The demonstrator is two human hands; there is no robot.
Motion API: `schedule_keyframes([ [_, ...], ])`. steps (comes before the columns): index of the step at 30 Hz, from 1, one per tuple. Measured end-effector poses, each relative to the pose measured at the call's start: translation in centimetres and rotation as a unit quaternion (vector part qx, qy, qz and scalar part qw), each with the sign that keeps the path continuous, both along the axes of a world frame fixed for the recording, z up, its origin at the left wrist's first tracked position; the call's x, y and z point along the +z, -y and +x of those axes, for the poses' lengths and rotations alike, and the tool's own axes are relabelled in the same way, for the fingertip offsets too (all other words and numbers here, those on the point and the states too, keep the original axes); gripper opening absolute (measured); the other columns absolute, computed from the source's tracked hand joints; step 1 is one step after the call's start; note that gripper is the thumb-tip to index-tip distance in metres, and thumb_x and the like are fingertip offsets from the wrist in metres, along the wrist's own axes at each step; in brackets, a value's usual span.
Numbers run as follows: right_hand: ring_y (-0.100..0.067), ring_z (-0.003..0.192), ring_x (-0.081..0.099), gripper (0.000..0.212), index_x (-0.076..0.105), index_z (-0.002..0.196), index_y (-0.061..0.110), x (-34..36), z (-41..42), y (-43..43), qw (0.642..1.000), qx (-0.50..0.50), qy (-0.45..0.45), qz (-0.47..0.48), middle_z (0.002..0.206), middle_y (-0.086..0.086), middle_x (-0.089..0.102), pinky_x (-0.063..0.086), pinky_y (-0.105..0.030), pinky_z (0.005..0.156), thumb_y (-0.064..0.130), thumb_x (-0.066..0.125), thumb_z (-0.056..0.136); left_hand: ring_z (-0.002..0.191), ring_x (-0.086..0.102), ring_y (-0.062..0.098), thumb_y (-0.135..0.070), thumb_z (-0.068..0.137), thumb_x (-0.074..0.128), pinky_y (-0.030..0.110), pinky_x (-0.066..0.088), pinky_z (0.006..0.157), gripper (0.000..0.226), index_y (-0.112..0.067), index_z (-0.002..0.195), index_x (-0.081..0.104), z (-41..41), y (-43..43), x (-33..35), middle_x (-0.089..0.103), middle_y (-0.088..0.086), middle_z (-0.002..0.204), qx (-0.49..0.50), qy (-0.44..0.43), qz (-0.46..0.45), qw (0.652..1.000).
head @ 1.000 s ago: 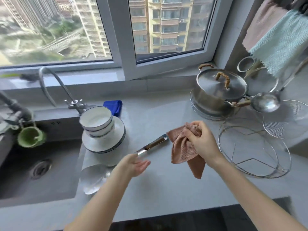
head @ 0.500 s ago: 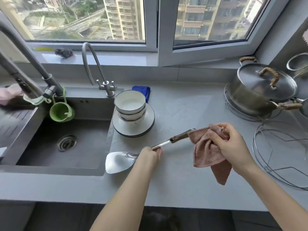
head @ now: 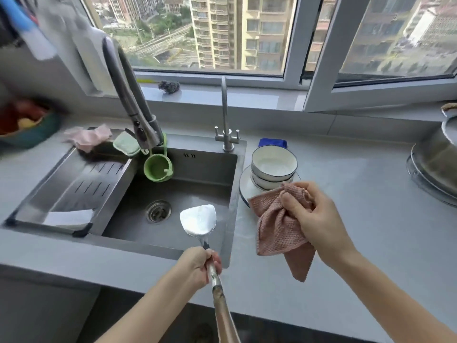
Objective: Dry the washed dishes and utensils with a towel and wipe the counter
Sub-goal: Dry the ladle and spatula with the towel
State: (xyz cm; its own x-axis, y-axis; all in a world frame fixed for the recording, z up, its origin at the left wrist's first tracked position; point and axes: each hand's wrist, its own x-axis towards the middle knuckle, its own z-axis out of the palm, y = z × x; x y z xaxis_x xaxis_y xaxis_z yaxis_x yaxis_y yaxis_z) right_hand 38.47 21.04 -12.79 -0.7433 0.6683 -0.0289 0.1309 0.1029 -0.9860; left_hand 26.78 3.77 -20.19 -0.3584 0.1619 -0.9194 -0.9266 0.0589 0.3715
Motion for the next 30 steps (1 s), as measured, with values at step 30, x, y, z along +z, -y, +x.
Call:
schedule_keyframes([
  [30,-0.035,0.081,0.059,0.019,0.059,0.103,0.002,-8.3,-24.9,13.4,0.82,-0.088,-0.042,-0.563,0.087,-0.019,0.06,0.055,-0.046,0.073,0.017,0.055,0.094,0.027,0.023,0.005,0.003,0.091,0.027,0.011,0.015,0.032,0.034,-0.012,0.062,0.037,-16.4,7.0,4.6,0.033,0.002,0.047,-0.299,-0.175,-0.005,0.938],
])
